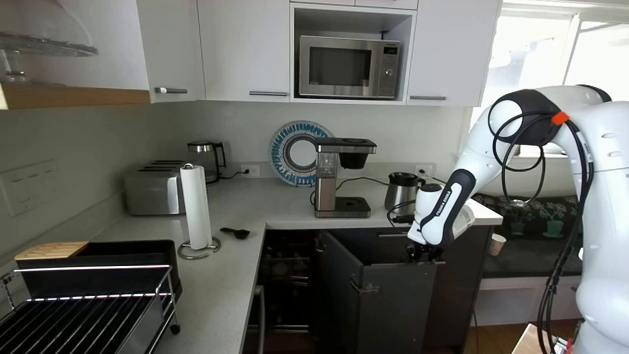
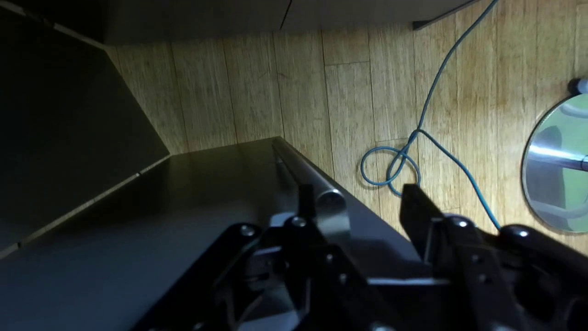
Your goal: Open the corner cabinet door
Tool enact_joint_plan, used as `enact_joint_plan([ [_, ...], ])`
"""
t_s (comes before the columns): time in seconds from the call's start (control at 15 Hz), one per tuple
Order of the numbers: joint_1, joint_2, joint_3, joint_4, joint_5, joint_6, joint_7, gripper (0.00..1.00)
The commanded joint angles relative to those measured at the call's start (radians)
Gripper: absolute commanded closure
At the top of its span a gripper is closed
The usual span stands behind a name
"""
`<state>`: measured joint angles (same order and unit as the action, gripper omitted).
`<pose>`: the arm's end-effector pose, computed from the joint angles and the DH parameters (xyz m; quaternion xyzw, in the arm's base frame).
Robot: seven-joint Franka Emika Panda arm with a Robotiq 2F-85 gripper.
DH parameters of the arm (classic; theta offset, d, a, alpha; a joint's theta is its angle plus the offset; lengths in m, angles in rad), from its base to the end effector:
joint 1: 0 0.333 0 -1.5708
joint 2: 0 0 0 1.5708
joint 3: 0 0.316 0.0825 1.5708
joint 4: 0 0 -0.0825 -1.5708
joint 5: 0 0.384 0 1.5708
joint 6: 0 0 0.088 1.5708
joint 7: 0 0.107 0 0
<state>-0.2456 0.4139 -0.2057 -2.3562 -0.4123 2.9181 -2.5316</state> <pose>0.4748 -0.2077 0.1691 0.3131 0.9419 -0.0945 0.0766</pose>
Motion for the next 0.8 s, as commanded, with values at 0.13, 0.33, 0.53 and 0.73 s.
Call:
enact_joint_plan([
  [0.13,-0.014,-0.036,-0.058,0.011,-0.022,0.040,0.021,0.02],
  [0.33,-0.014,-0.084,-0.070,-0.010,-0.006,0.020,0.048,0.00],
  [0.53,-0.043,-0.194,0.005,-0.095,0.087,-0.060,0.064,0.00],
  [0.73,-0.057,-0.333,0.097,-0.199,0.271,-0.153,0.062,0.00],
])
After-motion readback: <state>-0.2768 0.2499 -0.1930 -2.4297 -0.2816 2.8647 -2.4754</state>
